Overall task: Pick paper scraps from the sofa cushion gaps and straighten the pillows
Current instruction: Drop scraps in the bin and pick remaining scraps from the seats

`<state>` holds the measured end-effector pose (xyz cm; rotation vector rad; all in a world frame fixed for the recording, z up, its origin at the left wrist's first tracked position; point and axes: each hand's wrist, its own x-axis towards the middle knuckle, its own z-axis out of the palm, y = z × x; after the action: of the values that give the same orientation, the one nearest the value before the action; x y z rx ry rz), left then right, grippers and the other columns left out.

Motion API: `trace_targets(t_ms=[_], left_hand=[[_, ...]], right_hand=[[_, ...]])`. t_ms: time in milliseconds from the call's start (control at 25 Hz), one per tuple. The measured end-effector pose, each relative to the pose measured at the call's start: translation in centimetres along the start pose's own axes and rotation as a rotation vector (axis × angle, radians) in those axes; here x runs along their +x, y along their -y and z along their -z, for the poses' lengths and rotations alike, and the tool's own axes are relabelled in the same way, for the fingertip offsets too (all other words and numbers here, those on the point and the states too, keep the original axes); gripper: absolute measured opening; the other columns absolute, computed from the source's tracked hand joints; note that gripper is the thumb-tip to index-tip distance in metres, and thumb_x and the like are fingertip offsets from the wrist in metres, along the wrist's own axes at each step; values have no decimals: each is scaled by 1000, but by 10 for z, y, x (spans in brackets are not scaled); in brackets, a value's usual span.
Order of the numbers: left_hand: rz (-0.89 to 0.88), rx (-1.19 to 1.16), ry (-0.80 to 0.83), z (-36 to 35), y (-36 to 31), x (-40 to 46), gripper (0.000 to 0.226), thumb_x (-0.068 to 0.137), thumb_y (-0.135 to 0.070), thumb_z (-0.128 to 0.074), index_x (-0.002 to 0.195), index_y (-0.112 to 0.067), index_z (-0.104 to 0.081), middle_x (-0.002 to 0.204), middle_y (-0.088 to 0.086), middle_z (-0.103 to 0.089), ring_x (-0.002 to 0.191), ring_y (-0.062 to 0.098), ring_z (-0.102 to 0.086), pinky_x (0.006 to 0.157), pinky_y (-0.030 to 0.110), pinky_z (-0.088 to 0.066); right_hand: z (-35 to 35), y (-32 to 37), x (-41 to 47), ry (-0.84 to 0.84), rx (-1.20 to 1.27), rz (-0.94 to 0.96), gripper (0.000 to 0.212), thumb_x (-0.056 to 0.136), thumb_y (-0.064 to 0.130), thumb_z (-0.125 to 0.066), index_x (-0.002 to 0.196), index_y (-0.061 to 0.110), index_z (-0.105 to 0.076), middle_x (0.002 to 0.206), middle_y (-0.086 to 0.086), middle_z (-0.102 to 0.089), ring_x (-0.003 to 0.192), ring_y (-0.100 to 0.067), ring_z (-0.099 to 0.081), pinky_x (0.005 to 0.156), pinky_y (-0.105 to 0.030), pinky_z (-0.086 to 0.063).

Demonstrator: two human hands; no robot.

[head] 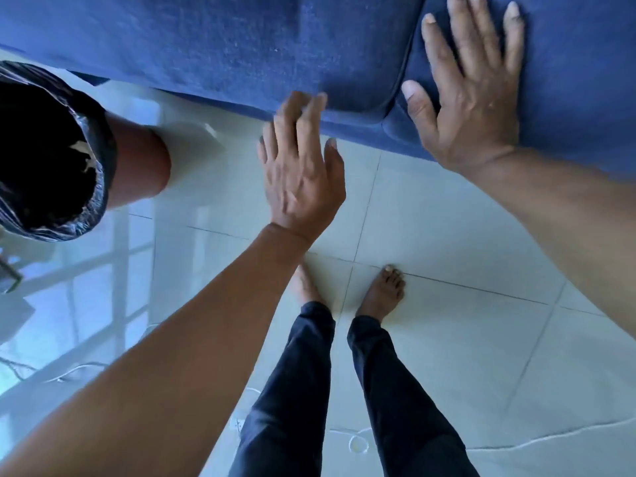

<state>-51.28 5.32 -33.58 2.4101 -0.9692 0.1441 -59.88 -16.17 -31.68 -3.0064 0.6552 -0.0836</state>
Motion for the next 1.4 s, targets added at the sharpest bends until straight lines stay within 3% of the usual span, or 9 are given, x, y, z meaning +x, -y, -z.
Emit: trace_targets(t_ms=[200, 320, 400, 480, 680, 800, 1120, 1320, 1400], left_hand=[[602, -89, 412, -61, 46, -118, 18, 93, -14, -58, 106, -15, -70, 101, 5, -68, 88, 27, -65, 74, 36, -51], [817, -48, 546, -116, 81, -146, 17, 90, -19, -64, 105, -19, -72, 101, 2, -71, 91, 24, -66, 70, 24, -40], [891, -55, 538, -150, 101, -149, 20, 88, -21, -67, 107, -19, -71, 105, -1, -72, 95, 21, -66, 73, 22, -40], [905, -66, 550, -177, 113, -148, 23, 87, -21, -69, 110, -19, -69, 108, 0, -70, 96, 21, -66, 75, 23, -42], [836, -17, 658, -212, 126, -145, 33, 83, -24, -72, 115, -21, -65, 114, 3, -64, 95, 23, -64, 80, 30, -50], [863, 41, 642, -221, 130, -140, 19, 83, -11, -61, 98, -20, -69, 103, 3, -65, 87, 27, -64, 69, 31, -49], [873, 62, 640, -214, 122, -119, 25, 77, -4, -48, 77, -16, -70, 80, 9, -72, 73, 33, -64, 59, 26, -43], [850, -23, 502, -165, 87, -97, 22, 78, -7, -50, 68, -18, -66, 67, 1, -69, 63, 28, -62, 54, 25, -41], [867, -70, 428, -128, 70, -85, 22, 80, -8, -52, 68, -19, -68, 65, -5, -68, 60, 20, -59, 52, 22, -37]], right_hand=[[-31, 2, -25, -33, 16, -116, 52, 107, 47, -26, 149, 17, -35, 145, -16, -49, 133, -36, -46, 110, -44, -33], [-111, 43, -128, 880, 68, -566, 49, 109, 13, 4, 158, 11, 0, 166, -20, -3, 154, -32, -9, 120, -36, -15], [-157, 80, -192, 1086, 263, -703, 51, 106, 6, 9, 157, 12, 7, 166, -17, 11, 155, -26, 0, 122, -35, -9], [-174, 91, -200, 1122, 387, -651, 50, 107, 8, 5, 158, 10, 4, 167, -17, 8, 155, -26, -1, 122, -36, -9], [-206, 114, -219, 1032, 506, -1221, 51, 107, 7, 7, 158, 8, -1, 167, -15, 7, 155, -25, -1, 120, -34, -13], [-213, 111, -221, 1029, 509, -1289, 50, 108, 10, 5, 158, 10, -3, 167, -14, 4, 155, -24, -3, 119, -32, -13], [-195, 112, -228, 988, 491, -1141, 48, 111, 12, -8, 158, 9, 2, 168, -11, 1, 155, -21, -6, 122, -30, -13], [-174, 121, -215, 744, 391, -1202, 39, 106, -6, -33, 144, -11, -38, 152, -33, -36, 142, -38, -41, 111, -39, -39], [-152, 122, -201, 944, 406, -1012, 45, 109, 1, -19, 154, -2, -19, 163, -22, -19, 151, -30, -24, 120, -36, -24]])
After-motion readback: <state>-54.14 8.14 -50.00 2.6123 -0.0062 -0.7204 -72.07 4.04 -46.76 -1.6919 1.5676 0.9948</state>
